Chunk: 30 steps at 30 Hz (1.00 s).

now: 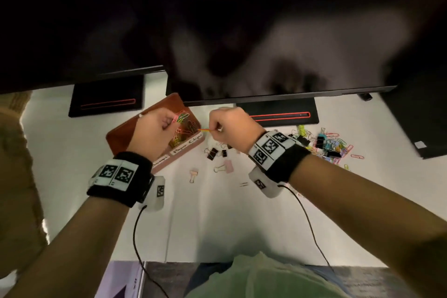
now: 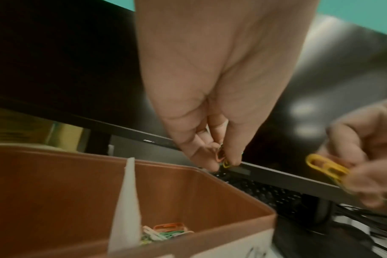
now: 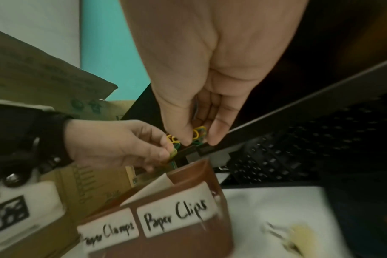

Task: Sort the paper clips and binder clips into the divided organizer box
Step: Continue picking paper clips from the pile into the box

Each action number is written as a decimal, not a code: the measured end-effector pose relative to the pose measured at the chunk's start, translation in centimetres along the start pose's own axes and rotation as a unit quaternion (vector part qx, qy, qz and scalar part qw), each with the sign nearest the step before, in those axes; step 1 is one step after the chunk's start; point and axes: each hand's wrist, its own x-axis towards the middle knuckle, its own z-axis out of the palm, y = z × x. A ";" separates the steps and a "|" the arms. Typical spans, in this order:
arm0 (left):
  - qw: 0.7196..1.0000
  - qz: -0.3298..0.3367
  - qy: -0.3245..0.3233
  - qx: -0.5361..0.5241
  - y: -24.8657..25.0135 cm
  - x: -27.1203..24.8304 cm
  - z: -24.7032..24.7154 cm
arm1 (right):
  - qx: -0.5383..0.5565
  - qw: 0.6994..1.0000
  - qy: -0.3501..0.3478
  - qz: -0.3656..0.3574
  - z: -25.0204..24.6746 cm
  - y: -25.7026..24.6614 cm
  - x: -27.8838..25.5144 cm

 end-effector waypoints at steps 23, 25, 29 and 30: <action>0.964 0.175 -0.184 -0.075 7.1 -5.5 13.1 | -0.109 0.978 0.098 0.151 -2.0 13.8 -13.0; 0.961 0.186 -0.198 -0.054 8.7 -5.0 15.3 | -0.110 0.971 0.083 0.195 -3.1 15.4 -14.5; 0.954 0.200 -0.223 0.010 11.5 -3.6 18.6 | -0.105 0.968 0.014 0.228 -3.9 17.7 -16.0; 0.952 0.198 -0.230 0.022 12.0 -3.2 19.3 | -0.101 0.969 0.000 0.225 -3.9 18.2 -16.2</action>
